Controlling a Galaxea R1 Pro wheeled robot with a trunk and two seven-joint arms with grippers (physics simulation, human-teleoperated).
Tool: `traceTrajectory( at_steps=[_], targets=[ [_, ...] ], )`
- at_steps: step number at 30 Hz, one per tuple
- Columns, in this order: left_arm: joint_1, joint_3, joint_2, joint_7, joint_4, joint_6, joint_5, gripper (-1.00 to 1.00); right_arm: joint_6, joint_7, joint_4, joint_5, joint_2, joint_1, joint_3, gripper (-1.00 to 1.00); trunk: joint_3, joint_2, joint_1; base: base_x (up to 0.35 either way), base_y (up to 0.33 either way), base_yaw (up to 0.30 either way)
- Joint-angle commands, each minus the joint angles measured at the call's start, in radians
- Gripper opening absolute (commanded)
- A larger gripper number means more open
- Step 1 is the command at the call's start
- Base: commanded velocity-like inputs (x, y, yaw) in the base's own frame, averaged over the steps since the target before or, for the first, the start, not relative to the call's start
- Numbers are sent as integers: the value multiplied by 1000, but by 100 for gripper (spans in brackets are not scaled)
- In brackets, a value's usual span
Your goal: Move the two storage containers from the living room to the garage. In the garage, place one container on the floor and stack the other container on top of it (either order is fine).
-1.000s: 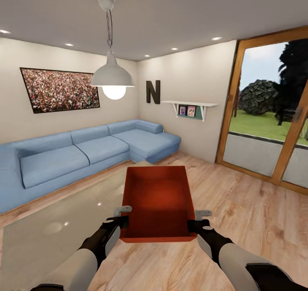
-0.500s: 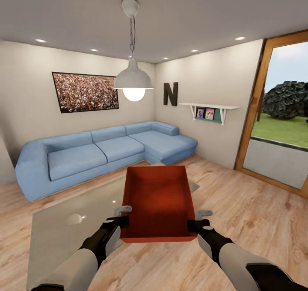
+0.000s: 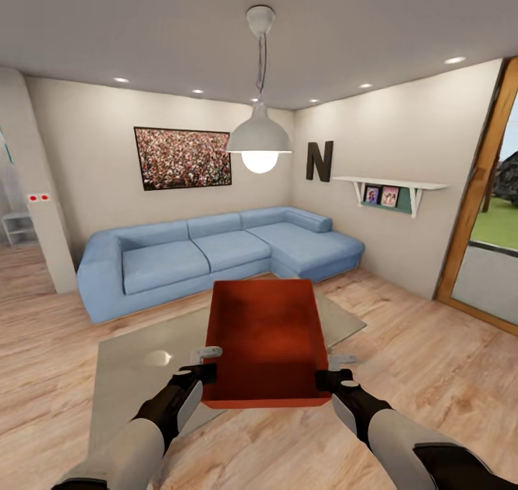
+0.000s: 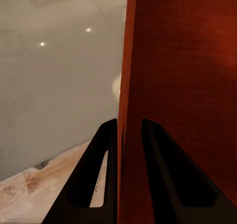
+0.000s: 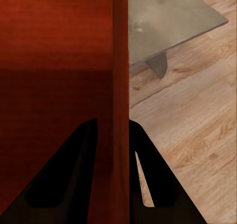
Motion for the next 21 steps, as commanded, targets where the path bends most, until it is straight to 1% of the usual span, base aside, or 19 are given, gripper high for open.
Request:
traceTrajectory(
  at_steps=[1, 21],
  targets=[
    [1, -12, 20, 28, 0, 8, -7, -100, -2, -2, -10, 6, 1, -1, -32, -100, 0, -1, 0, 0, 0, 296],
    [1, -12, 21, 28, -5, 8, -7, -100, 1, -2, -10, 6, 2, -1, -34, -100, 12, -1, 0, 0, 0, 296]
  ],
)
